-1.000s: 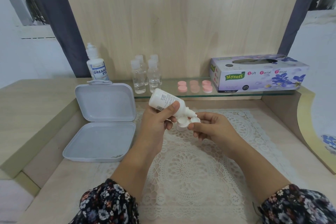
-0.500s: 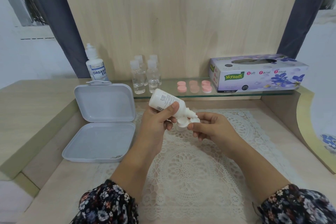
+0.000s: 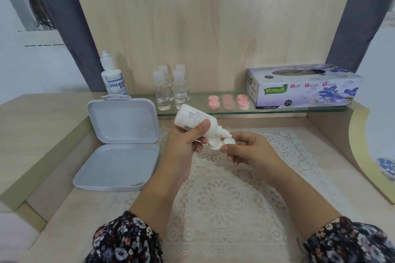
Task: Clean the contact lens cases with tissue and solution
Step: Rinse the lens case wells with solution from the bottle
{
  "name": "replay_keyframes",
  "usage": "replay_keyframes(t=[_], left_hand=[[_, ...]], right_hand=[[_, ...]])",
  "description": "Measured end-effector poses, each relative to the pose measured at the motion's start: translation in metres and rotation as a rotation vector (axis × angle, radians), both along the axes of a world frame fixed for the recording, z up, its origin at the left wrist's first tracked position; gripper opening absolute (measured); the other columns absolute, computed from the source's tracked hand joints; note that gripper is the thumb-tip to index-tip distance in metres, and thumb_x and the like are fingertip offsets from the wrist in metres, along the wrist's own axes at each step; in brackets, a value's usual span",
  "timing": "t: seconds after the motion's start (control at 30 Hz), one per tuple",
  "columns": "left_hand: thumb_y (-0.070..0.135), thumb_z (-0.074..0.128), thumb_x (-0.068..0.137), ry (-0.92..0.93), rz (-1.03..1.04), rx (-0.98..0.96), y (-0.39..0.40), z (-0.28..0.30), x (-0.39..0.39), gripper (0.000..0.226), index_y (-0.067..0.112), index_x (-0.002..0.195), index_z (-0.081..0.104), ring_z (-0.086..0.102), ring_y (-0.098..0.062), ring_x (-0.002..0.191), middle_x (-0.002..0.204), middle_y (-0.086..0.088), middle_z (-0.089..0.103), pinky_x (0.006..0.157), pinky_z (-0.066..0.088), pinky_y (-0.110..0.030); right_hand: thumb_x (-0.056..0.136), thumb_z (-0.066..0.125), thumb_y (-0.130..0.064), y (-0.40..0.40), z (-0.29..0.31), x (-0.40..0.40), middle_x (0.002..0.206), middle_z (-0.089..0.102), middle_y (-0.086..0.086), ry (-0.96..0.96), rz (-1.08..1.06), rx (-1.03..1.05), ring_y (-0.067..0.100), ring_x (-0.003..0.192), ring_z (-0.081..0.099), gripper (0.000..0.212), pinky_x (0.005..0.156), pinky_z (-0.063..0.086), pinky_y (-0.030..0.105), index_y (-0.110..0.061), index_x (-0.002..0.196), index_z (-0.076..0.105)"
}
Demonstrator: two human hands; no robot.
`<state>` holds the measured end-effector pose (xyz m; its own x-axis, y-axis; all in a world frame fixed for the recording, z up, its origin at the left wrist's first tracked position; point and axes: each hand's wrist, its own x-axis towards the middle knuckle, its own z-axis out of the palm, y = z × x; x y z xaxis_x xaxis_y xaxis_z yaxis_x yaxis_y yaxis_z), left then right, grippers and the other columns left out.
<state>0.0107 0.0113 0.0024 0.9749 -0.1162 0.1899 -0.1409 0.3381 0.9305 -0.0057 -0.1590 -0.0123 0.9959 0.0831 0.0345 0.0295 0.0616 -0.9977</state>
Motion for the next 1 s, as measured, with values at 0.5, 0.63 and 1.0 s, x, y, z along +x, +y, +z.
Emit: replay_keyframes(t=[0.5, 0.63, 1.0], left_hand=[[0.022, 0.076, 0.076, 0.005, 0.003, -0.009, 0.0001, 0.0016, -0.0008, 0.025, 0.008, 0.092, 0.063, 0.050, -0.013, 0.056, 0.072, -0.002, 0.066, 0.045, 0.035, -0.020], [0.021, 0.075, 0.076, 0.004, 0.004, -0.003, 0.0001, 0.0013, -0.0008, 0.022, 0.010, 0.090, 0.064, 0.051, -0.012, 0.056, 0.072, -0.002, 0.066, 0.046, 0.035, -0.021], [0.022, 0.074, 0.077, 0.004, -0.005, 0.000, -0.0004, 0.0007, -0.0008, 0.020, 0.011, 0.090, 0.063, 0.051, -0.012, 0.056, 0.072, -0.001, 0.066, 0.046, 0.035, -0.020]], right_hand=[[0.079, 0.071, 0.005, -0.0002, 0.0001, -0.0001, 0.065, 0.068, 0.004, -0.001, -0.006, -0.006, 0.012, 0.051, 0.058, 0.024, 0.049, 0.048, 0.021, -0.003, 0.101, 0.070], [0.079, 0.071, 0.005, -0.0004, -0.0001, -0.0003, 0.065, 0.068, 0.004, 0.003, -0.006, -0.004, 0.011, 0.051, 0.059, 0.025, 0.049, 0.048, 0.021, -0.002, 0.103, 0.069], [0.079, 0.071, 0.004, -0.0004, -0.0001, 0.0000, 0.065, 0.069, 0.003, 0.006, -0.005, 0.002, 0.011, 0.051, 0.059, 0.025, 0.048, 0.048, 0.020, -0.002, 0.103, 0.069]])
